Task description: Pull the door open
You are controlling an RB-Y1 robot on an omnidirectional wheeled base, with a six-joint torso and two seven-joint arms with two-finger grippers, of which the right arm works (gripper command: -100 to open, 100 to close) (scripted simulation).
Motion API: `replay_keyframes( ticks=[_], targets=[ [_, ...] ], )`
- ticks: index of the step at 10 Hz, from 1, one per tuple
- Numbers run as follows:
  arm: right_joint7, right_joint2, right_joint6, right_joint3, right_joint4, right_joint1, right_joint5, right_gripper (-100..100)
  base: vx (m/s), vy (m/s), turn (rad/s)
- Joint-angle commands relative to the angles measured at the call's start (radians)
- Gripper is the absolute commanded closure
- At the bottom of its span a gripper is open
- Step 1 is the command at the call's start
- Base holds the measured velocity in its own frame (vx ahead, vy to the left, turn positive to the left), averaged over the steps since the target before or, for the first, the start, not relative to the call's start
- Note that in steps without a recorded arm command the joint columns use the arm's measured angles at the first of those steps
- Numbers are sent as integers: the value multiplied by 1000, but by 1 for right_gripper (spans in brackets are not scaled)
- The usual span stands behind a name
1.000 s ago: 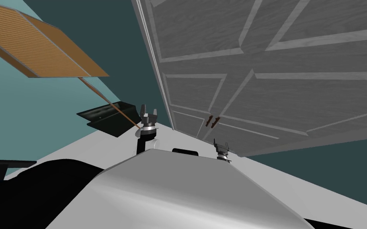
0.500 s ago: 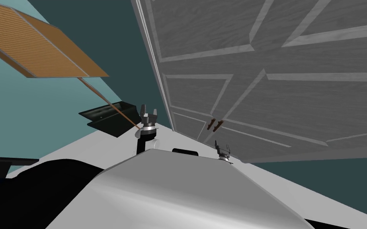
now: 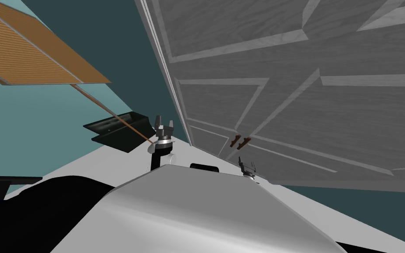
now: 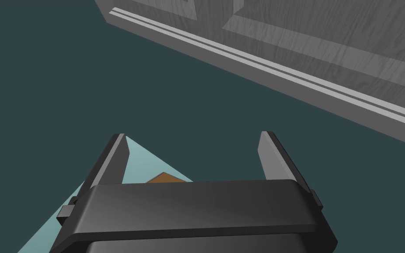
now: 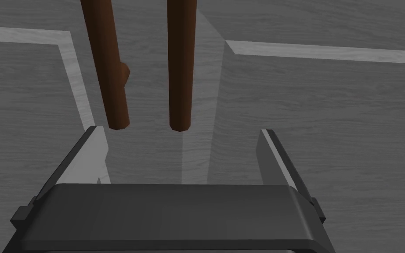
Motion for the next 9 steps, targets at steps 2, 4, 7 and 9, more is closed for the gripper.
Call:
replay_keyframes(
  ticks=[2,4,7,9],
  targets=[
    [-5,-14,0,-14,32,28,-9,-100,-180,20,-98],
    [-5,-22,1,-27,49,51,-16,-100,-147,-14,-83],
    [-4,-33,3,-44,72,81,-26,-100,-89,2,-78],
    [-3,-45,5,-64,98,112,-37,-100,-118,-1,-111]
  ],
)
